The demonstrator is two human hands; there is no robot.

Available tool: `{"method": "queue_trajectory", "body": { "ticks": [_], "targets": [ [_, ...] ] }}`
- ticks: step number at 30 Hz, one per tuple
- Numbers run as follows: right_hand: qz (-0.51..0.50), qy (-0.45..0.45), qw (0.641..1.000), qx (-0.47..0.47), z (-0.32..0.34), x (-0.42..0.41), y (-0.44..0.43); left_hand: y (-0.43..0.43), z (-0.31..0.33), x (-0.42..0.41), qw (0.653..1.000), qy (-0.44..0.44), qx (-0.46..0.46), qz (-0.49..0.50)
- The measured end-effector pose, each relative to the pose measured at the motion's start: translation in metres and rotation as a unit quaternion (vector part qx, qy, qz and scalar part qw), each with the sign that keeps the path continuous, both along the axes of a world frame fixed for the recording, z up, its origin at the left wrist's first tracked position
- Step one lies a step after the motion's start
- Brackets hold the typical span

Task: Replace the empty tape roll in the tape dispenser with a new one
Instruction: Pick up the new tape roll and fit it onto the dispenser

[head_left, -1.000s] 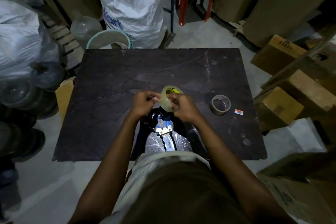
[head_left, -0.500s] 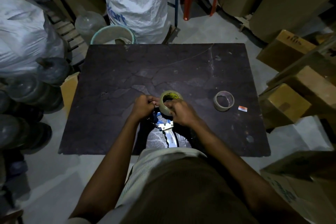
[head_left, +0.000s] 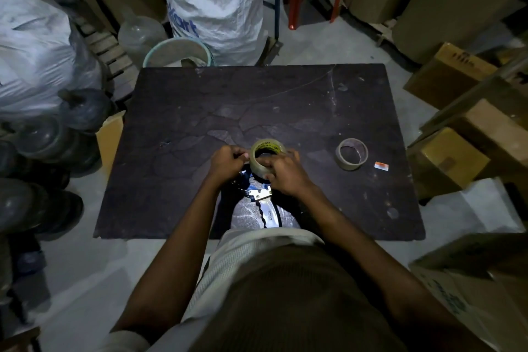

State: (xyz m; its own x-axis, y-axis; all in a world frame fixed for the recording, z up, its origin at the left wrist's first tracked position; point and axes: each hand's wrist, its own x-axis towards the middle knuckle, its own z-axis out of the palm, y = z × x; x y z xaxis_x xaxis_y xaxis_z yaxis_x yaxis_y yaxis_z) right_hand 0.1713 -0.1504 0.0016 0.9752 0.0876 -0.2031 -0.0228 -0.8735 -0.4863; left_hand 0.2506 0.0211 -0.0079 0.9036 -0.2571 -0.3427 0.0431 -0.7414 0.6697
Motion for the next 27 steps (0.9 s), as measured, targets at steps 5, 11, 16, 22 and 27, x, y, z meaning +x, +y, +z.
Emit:
{"method": "queue_trajectory", "body": {
  "ticks": [5,11,16,22,27],
  "targets": [
    [-0.041,0.017,0.999,0.001,-0.011,-0.001,0.003,0.004,-0.001,-0.007,1.0,0.016,-0.022,-0.015],
    [-0.062,0.004,0.998,0.028,-0.014,-0.005,0.002,0.016,-0.013,-0.023,1.0,-0.017,-0.022,-0.015],
    [-0.067,0.006,0.997,0.044,-0.015,-0.006,0.0,0.021,-0.015,-0.024,0.997,0.009,-0.067,0.02],
    [-0.098,-0.066,0.985,0.122,-0.007,-0.001,-0.013,0.026,-0.019,-0.012,0.998,0.013,-0.058,-0.003],
    [-0.15,-0.03,0.955,0.255,0.014,0.011,-0.02,0.018,-0.002,-0.016,0.99,-0.059,-0.116,-0.047]
  ]
}}
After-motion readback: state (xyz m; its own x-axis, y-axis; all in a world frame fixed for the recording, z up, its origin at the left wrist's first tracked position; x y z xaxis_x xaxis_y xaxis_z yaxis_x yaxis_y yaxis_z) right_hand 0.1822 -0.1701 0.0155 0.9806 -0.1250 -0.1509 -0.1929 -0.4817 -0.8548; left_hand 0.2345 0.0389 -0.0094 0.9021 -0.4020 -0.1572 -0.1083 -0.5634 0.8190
